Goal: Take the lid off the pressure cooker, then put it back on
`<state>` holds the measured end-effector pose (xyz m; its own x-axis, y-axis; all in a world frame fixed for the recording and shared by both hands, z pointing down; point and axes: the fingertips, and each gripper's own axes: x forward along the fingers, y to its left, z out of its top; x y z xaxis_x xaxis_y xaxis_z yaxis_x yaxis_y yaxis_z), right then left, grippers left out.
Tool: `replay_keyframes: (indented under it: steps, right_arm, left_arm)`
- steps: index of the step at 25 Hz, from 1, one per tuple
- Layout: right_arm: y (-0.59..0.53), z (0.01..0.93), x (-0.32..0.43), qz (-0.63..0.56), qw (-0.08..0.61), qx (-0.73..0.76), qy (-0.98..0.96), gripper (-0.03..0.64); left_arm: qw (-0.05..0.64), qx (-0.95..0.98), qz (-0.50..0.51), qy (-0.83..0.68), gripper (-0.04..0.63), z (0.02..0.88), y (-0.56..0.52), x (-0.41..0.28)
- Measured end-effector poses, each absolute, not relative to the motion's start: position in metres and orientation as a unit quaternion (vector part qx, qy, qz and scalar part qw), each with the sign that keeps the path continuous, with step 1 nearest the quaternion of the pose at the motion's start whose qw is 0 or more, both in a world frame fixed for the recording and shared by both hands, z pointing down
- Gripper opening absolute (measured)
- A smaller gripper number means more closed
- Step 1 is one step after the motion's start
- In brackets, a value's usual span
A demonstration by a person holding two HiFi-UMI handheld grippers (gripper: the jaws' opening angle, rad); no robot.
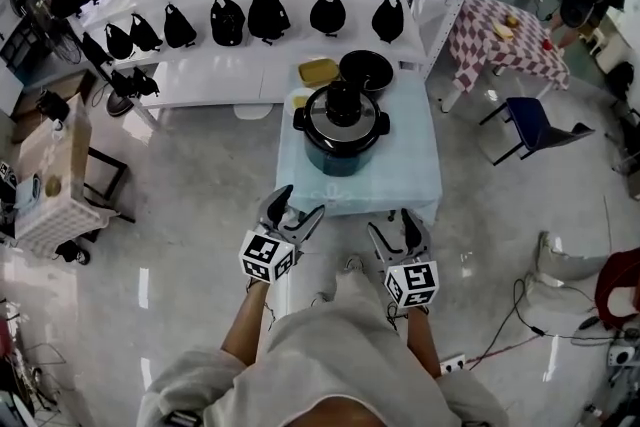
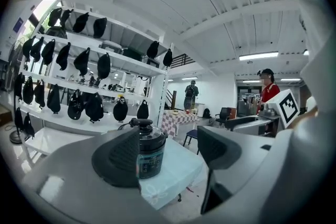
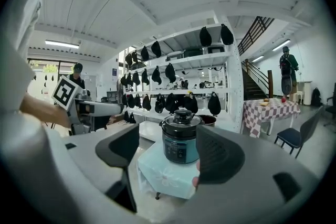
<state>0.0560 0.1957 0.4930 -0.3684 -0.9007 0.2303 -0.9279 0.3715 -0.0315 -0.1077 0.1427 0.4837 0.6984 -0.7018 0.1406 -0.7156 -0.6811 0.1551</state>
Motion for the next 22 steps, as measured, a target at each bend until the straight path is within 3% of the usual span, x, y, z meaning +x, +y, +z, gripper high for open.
replay_keyframes:
  steps: [22]
  right_arm:
    - [-0.075,0.488,0.124,0.079,0.080,0.475,-0.873,0.314]
  left_arm:
    - [0.102,0.888,0.064,-0.444,0.323,0.485,-0.096,-0.045]
